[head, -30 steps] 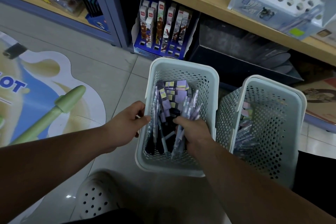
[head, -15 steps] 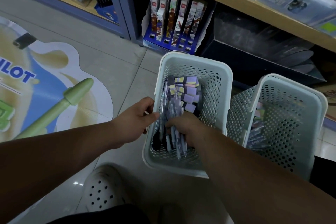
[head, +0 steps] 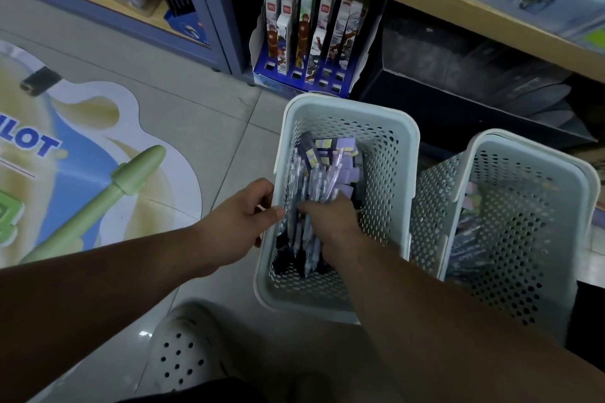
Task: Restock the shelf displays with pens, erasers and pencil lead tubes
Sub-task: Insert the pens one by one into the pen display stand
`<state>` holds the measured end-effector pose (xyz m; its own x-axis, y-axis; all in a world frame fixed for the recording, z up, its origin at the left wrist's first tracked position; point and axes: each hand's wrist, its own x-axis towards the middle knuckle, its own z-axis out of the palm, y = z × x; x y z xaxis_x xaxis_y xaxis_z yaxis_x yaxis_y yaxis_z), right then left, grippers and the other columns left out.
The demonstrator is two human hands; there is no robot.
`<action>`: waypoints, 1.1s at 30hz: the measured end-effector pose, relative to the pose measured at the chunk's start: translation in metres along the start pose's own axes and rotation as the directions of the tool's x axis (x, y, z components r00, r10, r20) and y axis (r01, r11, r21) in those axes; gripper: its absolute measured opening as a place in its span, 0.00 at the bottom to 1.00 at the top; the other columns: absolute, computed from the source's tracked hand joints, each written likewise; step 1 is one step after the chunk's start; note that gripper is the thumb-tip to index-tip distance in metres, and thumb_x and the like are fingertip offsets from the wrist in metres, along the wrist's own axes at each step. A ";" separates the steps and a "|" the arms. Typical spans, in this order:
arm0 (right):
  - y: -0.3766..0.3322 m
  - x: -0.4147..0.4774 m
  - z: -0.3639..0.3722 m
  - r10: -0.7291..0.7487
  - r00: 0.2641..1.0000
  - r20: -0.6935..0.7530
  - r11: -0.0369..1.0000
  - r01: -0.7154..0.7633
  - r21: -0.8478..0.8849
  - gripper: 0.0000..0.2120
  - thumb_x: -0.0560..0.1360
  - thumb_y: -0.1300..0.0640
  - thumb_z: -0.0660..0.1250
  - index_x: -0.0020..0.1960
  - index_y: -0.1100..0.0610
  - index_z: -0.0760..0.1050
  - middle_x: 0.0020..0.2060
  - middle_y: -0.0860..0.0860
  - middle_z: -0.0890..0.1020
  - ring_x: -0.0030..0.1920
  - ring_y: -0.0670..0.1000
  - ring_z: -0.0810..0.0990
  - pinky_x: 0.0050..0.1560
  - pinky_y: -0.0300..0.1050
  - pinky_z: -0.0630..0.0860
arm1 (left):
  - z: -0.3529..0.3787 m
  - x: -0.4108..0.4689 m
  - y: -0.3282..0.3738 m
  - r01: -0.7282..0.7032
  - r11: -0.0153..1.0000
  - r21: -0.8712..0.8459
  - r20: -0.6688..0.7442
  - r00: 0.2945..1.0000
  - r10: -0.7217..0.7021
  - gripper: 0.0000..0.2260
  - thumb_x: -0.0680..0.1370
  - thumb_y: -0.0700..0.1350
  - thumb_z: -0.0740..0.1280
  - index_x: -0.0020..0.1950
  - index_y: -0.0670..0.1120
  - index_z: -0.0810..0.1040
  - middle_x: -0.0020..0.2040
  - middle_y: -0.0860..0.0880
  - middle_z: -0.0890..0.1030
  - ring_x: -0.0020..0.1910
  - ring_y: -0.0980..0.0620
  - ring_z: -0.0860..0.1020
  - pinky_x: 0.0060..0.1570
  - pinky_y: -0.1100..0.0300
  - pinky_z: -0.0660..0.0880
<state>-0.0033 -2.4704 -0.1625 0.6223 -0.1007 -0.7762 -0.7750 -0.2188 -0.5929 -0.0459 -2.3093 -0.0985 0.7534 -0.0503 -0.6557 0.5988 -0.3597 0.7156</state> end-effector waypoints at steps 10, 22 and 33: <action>0.003 0.009 0.016 -0.017 0.997 0.077 0.999 0.013 0.049 0.14 0.72 0.65 0.76 0.56 0.58 0.80 0.48 0.53 0.85 0.46 0.54 0.84 0.52 0.50 0.82 | -0.001 0.000 -0.003 -0.012 1.000 0.003 0.011 1.000 0.012 0.10 0.82 0.47 0.64 0.51 0.41 0.70 0.45 0.36 0.74 0.40 0.48 0.73 0.39 0.55 0.77; -0.001 0.001 0.009 -0.087 0.977 0.194 0.994 0.072 0.087 0.18 0.74 0.66 0.73 0.63 0.59 0.77 0.48 0.52 0.85 0.41 0.45 0.85 0.38 0.37 0.80 | -0.001 -0.002 0.001 -0.016 1.000 0.017 0.014 1.000 0.016 0.09 0.82 0.48 0.63 0.53 0.42 0.71 0.46 0.36 0.77 0.47 0.35 0.77 0.42 0.46 0.79; -0.017 -0.012 0.007 -0.116 0.983 0.141 0.990 0.103 0.097 0.15 0.72 0.68 0.73 0.57 0.61 0.80 0.44 0.53 0.85 0.38 0.46 0.83 0.34 0.38 0.80 | 0.002 -0.007 0.009 -0.009 0.997 0.082 -0.047 0.999 0.013 0.10 0.83 0.47 0.63 0.50 0.42 0.67 0.39 0.37 0.71 0.35 0.47 0.69 0.34 0.47 0.74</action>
<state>0.0013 -2.4592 -0.1447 0.6863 0.0636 -0.7245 -0.7138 -0.1327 -0.6877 -0.0462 -2.3145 -0.0883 0.7730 -0.0115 -0.6343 0.5675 -0.4346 0.6994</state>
